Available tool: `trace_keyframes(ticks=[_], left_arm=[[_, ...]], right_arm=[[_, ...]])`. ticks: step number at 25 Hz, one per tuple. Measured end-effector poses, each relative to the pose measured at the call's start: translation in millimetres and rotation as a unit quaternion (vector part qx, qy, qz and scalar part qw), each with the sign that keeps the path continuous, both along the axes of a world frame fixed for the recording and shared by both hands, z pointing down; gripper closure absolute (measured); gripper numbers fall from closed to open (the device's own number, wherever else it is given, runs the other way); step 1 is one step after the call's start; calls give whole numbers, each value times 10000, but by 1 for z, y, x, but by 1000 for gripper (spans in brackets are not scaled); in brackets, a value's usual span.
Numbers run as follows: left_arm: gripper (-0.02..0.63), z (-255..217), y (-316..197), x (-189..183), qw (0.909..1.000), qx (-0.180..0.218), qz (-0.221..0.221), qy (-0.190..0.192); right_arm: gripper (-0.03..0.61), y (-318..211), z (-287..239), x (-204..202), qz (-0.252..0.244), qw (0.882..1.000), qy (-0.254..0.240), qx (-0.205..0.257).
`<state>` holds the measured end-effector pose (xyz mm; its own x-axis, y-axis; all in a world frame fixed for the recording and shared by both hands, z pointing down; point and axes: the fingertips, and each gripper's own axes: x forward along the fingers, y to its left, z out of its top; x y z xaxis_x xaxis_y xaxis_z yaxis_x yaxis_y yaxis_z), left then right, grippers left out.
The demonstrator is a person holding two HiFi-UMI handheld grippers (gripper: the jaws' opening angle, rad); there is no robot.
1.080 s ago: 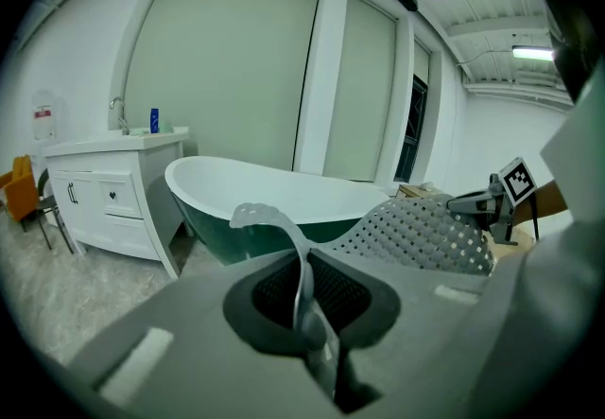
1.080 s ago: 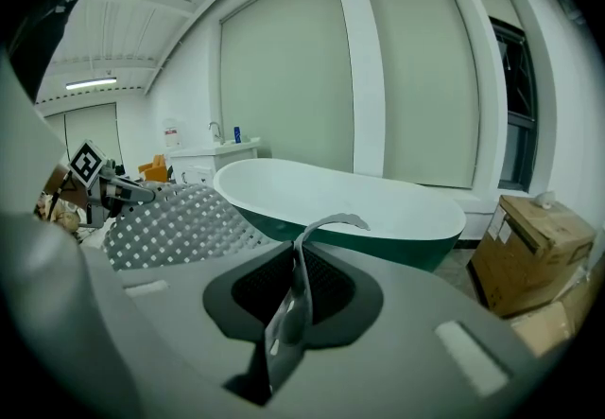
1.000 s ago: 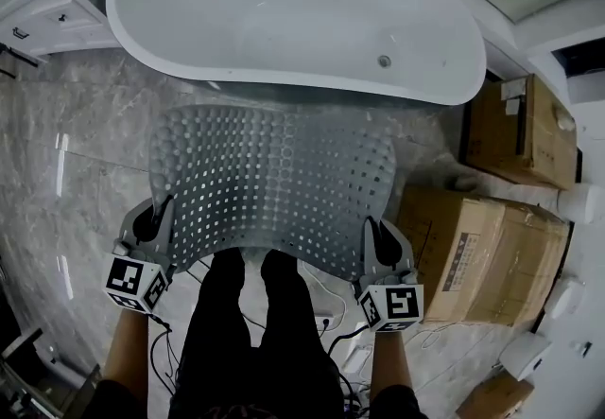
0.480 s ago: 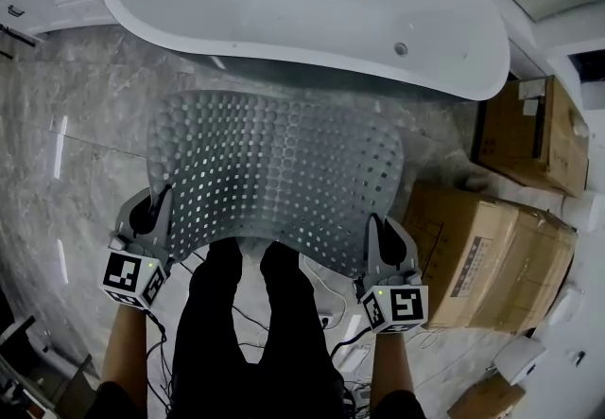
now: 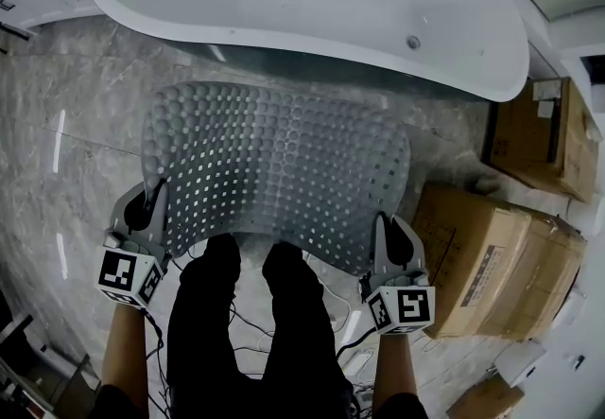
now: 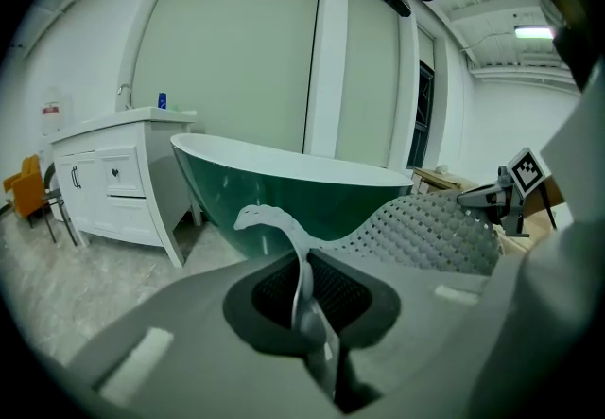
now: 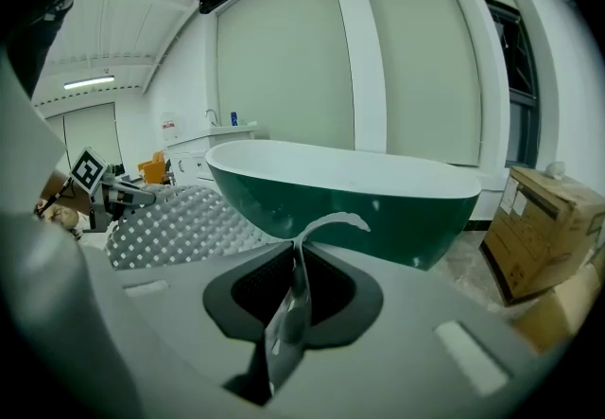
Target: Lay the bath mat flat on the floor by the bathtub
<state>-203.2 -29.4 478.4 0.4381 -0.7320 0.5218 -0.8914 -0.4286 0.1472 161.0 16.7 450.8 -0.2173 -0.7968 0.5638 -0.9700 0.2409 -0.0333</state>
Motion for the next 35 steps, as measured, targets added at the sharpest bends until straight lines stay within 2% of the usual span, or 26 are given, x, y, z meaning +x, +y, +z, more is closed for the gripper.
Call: trace_keyframes(ticks=[12,22,26,31,35], left_arm=[[600,63,-15,9,9995,-190,168,-176],[600,124,-27,11,9993,-138,247,-261],[600,146,-29,10,9994,-53,242,-254],[600,123,-24,22,9978,-48,505,-418],[600,6,-1,19,9956,189,667,-638]], right_arm=[[525,-12,65,13,70,9999,36,61],[525,-20,126,19,120,9998,48,118],[525,-22,145,20,-4,9997,157,163],[525,-17,130,33,-105,9996,212,161],[525,7,30,28,-196,9992,52,345]])
